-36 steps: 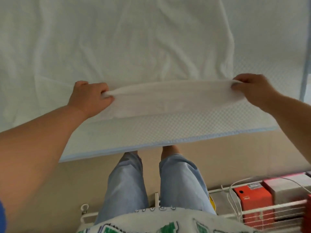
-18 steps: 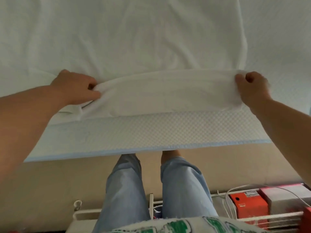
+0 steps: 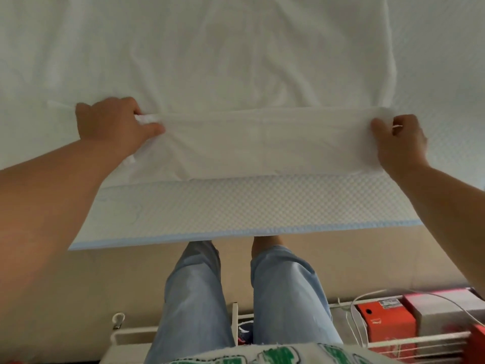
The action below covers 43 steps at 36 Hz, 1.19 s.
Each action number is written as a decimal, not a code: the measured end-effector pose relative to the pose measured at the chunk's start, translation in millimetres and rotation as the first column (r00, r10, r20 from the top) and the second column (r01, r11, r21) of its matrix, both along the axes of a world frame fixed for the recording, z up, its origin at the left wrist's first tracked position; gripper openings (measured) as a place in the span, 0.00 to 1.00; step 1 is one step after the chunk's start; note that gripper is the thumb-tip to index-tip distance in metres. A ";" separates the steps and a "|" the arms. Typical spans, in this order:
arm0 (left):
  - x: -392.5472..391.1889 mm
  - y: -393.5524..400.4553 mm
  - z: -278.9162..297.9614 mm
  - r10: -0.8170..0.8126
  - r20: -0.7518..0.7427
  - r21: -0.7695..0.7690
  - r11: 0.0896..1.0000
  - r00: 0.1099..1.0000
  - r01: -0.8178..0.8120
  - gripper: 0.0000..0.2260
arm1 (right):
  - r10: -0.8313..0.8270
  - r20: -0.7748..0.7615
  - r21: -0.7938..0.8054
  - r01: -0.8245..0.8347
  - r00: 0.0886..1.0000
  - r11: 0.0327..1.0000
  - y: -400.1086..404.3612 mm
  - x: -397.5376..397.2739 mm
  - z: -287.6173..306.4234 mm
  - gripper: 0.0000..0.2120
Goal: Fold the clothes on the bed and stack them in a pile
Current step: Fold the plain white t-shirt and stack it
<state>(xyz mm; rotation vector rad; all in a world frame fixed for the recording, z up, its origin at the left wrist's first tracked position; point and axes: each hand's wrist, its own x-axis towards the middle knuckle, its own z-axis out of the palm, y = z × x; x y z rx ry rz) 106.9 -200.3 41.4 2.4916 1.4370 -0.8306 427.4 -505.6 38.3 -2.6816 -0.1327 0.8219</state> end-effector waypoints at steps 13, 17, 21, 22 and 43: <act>110.4 -16.0 14.6 0.067 0.260 -0.198 0.980 0.963 -0.015 0.17 | 0.035 -0.080 0.036 -0.032 0.996 0.999 62.1 49.6 16.1 0.24; 157.1 -3.9 10.6 0.089 0.337 -0.222 0.975 0.937 -0.013 0.19 | 0.001 -0.192 0.094 0.017 0.981 0.995 109.9 76.8 14.7 0.25; 192.1 18.8 2.2 0.090 0.383 -0.193 0.981 0.919 -0.016 0.22 | -0.189 -0.399 0.159 0.270 0.898 0.950 141.3 100.9 13.5 0.21; 199.1 25.9 -0.2 0.084 0.398 -0.173 0.985 0.914 -0.015 0.22 | -0.203 -0.463 0.168 0.311 0.863 0.935 146.6 106.6 12.2 0.21; 257.3 131.8 -18.4 0.084 0.332 -0.106 0.993 0.940 -0.051 0.19 | -0.123 -0.293 0.408 0.241 0.948 0.881 208.9 168.3 13.3 0.18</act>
